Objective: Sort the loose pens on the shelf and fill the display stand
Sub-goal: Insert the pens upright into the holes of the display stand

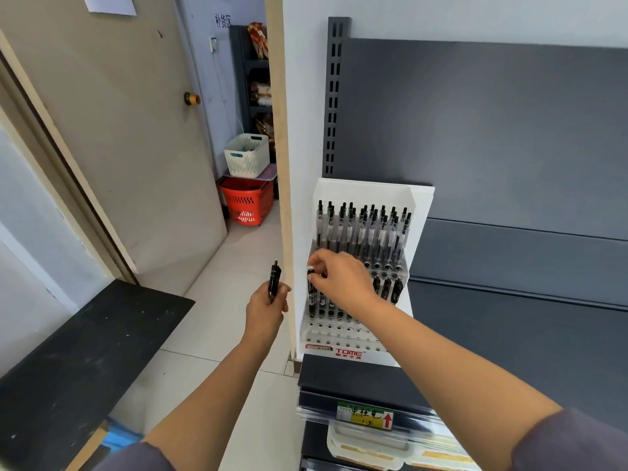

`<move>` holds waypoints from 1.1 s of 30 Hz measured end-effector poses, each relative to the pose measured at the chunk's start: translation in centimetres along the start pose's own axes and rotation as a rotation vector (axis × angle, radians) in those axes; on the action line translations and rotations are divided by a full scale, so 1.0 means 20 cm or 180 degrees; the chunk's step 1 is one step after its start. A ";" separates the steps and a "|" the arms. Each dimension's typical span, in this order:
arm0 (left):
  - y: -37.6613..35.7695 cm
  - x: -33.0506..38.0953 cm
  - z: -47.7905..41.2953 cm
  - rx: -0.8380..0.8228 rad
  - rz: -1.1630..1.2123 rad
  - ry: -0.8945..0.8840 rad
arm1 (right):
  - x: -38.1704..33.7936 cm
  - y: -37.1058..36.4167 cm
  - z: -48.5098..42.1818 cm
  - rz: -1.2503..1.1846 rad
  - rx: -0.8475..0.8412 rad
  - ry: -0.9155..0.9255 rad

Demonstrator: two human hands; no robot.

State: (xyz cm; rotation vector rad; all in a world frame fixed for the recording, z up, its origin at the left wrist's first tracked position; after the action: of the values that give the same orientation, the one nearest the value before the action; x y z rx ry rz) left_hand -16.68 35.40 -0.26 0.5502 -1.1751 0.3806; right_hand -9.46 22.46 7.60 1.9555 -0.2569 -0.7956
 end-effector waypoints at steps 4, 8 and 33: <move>0.00 -0.02 0.00 -0.0131 -0.0096 0.0012 | -0.01 -0.02 -0.01 0.0638 -0.0092 0.0313; -0.02 -0.02 0.01 -0.0339 0.0174 0.0155 | -0.01 -0.02 -0.01 0.1098 -0.0025 0.0416; -0.17 0.21 0.15 -0.0779 0.0094 -0.0792 | -0.03 0.10 0.06 -0.1023 0.0437 0.0055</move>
State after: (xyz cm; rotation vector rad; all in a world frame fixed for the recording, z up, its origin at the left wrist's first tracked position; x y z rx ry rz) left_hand -15.63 30.91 3.74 0.3734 -1.4476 0.1921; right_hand -10.47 20.88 9.16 2.1637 0.0165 -0.9880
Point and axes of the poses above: each hand's wrist, its own z-axis away from the middle knuckle, its own y-axis out of the back of the hand, x = y × z, the point moved 6 cm from there along -z, towards the middle knuckle, and after that the axes turned 15 degrees about y, right-handed, at the moved point
